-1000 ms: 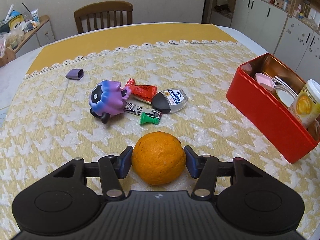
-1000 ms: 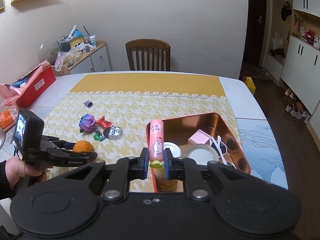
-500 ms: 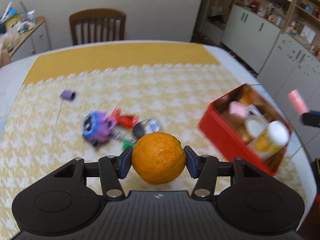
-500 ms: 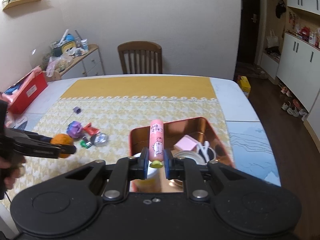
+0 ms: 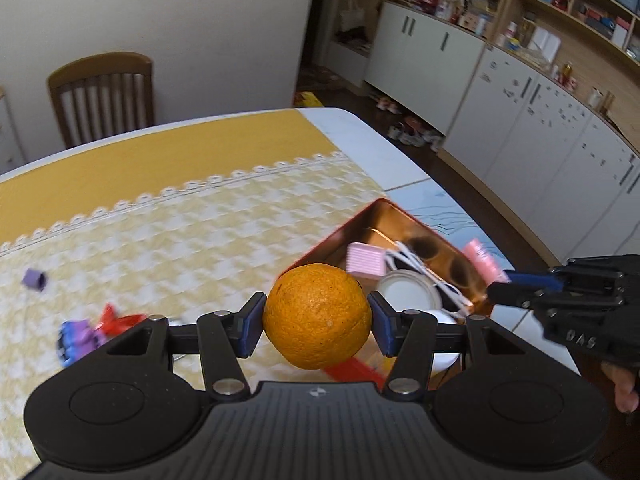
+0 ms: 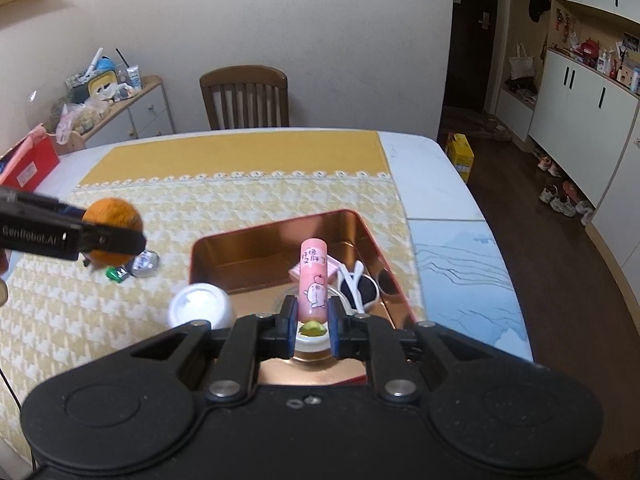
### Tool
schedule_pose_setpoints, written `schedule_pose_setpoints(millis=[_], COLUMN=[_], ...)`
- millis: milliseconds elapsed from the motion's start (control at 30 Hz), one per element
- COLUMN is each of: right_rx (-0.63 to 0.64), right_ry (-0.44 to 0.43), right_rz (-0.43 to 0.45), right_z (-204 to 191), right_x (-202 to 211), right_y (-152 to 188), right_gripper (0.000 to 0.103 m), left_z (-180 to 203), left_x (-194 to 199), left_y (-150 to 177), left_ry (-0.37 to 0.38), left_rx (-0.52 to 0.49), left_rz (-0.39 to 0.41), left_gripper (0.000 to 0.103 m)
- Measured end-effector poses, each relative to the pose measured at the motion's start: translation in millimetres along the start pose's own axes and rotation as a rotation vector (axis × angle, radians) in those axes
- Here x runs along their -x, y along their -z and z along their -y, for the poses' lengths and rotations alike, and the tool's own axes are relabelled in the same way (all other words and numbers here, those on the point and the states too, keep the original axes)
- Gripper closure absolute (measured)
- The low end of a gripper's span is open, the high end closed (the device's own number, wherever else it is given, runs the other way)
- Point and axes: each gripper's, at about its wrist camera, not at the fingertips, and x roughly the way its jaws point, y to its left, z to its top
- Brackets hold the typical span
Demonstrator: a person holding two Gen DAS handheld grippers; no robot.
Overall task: Organize rigid objects
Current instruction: 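Carry the orange and pink tube over the red box with both tools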
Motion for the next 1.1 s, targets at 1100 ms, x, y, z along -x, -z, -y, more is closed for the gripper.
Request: schedule_pose_setpoints(millis=[1100], right_rx=[0.139], right_ry=[0.068], right_rz=[-0.163], right_z=[27.2], right_x=[-94.9], right_y=[-0.5], right_gripper=[0.088], left_z=[41.1], left_x=[-146.1], left_y=[-32.1], left_ry=[-0.023], left_rx=[-0.118], left_rz=[-0.28], left_gripper=[0.05])
